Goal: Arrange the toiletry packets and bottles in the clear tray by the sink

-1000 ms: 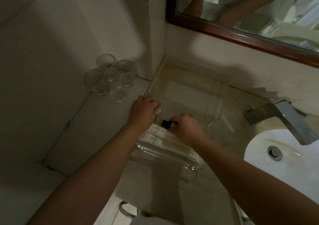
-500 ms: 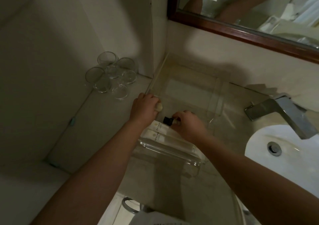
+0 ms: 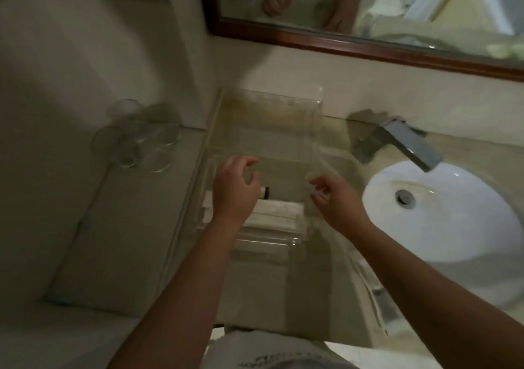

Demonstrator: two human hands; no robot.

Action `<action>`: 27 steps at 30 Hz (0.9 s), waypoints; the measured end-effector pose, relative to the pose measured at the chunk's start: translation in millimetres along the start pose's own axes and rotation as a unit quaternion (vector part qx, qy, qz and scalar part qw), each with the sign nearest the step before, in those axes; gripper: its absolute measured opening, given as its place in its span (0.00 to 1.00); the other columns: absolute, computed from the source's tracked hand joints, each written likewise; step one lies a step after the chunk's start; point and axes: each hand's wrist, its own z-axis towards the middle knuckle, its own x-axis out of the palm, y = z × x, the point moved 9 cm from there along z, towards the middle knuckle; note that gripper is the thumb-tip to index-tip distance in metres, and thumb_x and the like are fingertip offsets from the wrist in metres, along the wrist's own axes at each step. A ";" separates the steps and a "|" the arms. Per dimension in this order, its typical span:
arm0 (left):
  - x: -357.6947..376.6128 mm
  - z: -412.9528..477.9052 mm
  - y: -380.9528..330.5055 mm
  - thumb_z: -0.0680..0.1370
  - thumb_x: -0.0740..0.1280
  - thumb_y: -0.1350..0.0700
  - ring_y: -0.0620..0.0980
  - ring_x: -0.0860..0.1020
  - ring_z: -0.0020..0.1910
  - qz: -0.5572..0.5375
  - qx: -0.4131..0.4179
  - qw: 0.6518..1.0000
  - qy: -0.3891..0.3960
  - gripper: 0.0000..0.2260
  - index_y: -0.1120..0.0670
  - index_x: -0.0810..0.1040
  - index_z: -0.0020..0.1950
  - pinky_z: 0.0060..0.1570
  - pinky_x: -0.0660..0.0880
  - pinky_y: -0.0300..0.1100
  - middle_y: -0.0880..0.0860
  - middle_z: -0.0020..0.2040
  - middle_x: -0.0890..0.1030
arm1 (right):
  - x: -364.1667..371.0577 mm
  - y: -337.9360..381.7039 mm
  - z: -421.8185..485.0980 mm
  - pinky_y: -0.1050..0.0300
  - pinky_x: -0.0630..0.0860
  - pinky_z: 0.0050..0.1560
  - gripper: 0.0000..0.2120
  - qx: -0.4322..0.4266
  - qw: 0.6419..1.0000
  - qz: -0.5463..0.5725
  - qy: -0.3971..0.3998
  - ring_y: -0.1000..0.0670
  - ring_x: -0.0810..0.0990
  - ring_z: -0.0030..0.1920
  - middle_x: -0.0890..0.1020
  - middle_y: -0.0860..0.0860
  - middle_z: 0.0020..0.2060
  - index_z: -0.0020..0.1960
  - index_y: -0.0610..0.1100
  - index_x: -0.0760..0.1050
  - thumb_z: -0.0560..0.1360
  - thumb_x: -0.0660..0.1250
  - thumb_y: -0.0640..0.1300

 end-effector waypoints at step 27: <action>67.1 -146.3 -25.5 0.74 0.68 0.52 0.42 0.78 0.41 -0.001 -0.131 0.978 0.161 0.04 0.47 0.77 0.49 0.38 0.75 0.38 0.45 0.46 0.79 | 4.6 -115.4 -111.1 0.56 0.73 0.43 0.06 0.154 0.980 0.019 0.122 0.47 0.80 0.43 0.82 0.48 0.40 0.45 0.45 0.80 0.69 0.70 0.45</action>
